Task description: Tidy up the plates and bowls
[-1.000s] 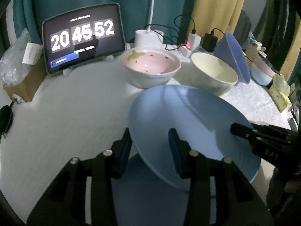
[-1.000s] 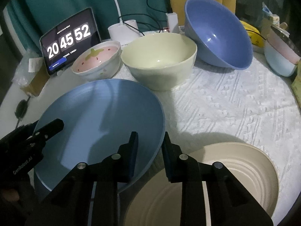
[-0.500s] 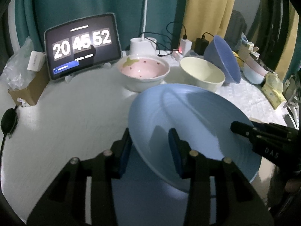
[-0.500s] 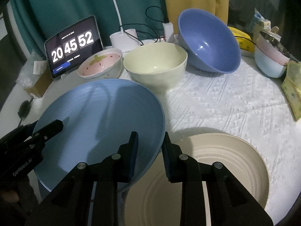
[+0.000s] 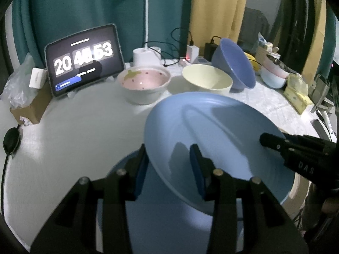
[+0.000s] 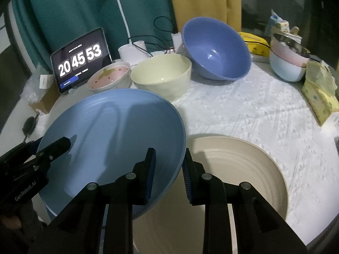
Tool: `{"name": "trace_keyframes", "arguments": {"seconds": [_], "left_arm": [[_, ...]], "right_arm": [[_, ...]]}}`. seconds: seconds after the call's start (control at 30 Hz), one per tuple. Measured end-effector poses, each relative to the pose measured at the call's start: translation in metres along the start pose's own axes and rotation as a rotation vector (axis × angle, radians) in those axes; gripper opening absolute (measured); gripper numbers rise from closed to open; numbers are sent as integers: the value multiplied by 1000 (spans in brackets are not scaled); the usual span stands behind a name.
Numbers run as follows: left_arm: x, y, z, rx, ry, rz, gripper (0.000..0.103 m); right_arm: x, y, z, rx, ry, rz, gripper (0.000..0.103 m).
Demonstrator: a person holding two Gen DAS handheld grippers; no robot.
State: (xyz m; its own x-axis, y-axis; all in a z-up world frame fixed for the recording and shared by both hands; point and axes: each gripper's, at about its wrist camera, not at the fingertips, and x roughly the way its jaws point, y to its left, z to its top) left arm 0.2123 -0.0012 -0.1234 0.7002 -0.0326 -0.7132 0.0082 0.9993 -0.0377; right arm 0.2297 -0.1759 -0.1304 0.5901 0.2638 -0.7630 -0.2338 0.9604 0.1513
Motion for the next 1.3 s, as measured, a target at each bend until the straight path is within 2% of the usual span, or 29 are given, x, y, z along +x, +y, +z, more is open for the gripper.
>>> {"name": "trace_keyframes", "arguments": {"seconds": [0.8, 1.3], "left_arm": [[-5, -76, -21, 103, 36, -43, 41], [1, -103, -37, 139, 75, -60, 41]], "right_arm": [[-42, -63, -40, 80, -24, -48, 27], [-51, -86, -62, 113, -19, -66, 27]]}}
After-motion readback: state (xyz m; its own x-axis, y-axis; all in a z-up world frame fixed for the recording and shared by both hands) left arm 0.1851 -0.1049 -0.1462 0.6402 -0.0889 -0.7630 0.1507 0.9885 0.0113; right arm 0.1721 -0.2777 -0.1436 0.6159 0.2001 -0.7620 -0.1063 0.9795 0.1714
